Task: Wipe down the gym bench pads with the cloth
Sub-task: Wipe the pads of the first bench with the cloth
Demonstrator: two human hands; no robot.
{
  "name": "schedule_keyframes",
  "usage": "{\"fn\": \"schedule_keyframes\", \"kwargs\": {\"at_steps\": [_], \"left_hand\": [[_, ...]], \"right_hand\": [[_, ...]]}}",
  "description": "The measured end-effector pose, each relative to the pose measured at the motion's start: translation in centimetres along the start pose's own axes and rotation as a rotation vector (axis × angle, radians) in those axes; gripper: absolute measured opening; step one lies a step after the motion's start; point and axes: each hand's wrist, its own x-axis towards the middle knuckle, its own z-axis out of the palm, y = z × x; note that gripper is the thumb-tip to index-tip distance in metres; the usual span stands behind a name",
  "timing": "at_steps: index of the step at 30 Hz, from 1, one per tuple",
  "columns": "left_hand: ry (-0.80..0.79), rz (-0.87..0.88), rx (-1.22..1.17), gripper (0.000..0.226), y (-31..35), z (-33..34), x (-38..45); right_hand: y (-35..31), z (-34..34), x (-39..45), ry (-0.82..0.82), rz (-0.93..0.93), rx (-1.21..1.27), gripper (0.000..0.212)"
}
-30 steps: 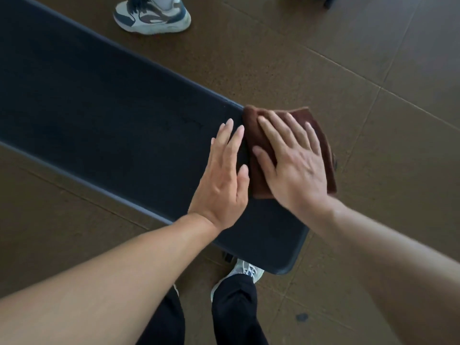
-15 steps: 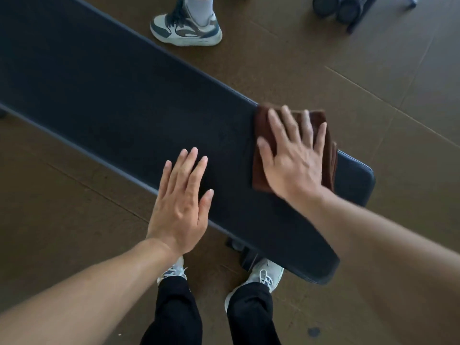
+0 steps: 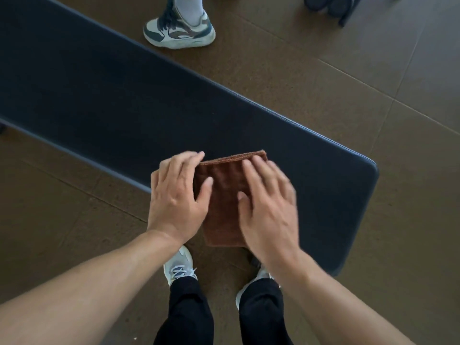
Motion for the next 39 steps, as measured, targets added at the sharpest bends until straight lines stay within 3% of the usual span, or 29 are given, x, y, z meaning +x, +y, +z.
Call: {"fn": "schedule_keyframes", "kwargs": {"at_steps": [2, 4, 6, 9, 15, 18, 21, 24, 27, 30, 33, 36, 37, 39], "left_hand": [[-0.044, 0.004, 0.015, 0.046, 0.6, 0.4, 0.1], [-0.060, -0.004, -0.026, 0.040, 1.1, 0.8, -0.3], [-0.039, 0.000, -0.119, 0.028, 1.5, 0.9, -1.0], [-0.037, 0.052, -0.227, 0.033, 2.1, 0.5, -3.4], [-0.173, -0.073, -0.468, 0.023, 2.0, -2.6, -8.5], [-0.263, -0.078, -0.414, 0.017, 0.7, -4.1, -10.3], [-0.337, -0.061, -0.332, 0.026, -0.2, -4.9, -11.1], [-0.315, -0.050, -0.345, 0.020, 1.3, -4.7, -9.6], [-0.226, -0.044, -0.429, 0.021, 4.5, -4.0, -6.1], [-0.125, -0.042, -0.521, 0.022, 7.6, -3.4, -2.3], [-0.138, -0.008, -0.487, 0.037, 9.4, -2.5, 0.6], [-0.156, -0.135, -0.341, 0.083, 9.0, -0.8, 1.6], [-0.129, -0.197, -0.340, 0.084, 8.8, -0.6, 1.4], [-0.068, -0.133, -0.311, 0.060, 8.6, -0.1, 0.2]], "right_hand": [[1.2, -1.2, 0.0, -0.033, 0.146, -0.082, 0.064], [1.7, -1.6, -0.6, -0.030, 0.153, -0.095, 0.059], [1.8, -1.5, -1.4, 0.026, 0.125, -0.028, 0.042], [2.0, -1.1, -3.1, 0.063, 0.066, 0.141, 0.027], [0.3, -1.1, -8.6, 0.181, -0.172, 0.508, 0.034], [-0.8, -0.5, -11.3, 0.092, -0.046, 0.577, 0.039], [-0.7, -0.2, -12.2, -0.001, 0.129, 0.604, 0.033], [-0.7, -1.3, -11.1, 0.030, 0.182, 0.628, 0.036], [-0.1, -3.8, -8.1, 0.172, 0.207, 0.613, 0.045], [1.1, -7.4, -4.5, 0.292, 0.163, 0.523, 0.034], [2.7, -9.5, -0.8, 0.165, 0.246, 0.486, 0.046], [5.2, -8.9, 1.1, 0.003, 0.394, 0.227, 0.080], [5.8, -8.7, 1.1, 0.057, 0.378, 0.148, 0.085], [6.6, -8.1, 0.3, 0.133, 0.201, 0.081, 0.082]]}}
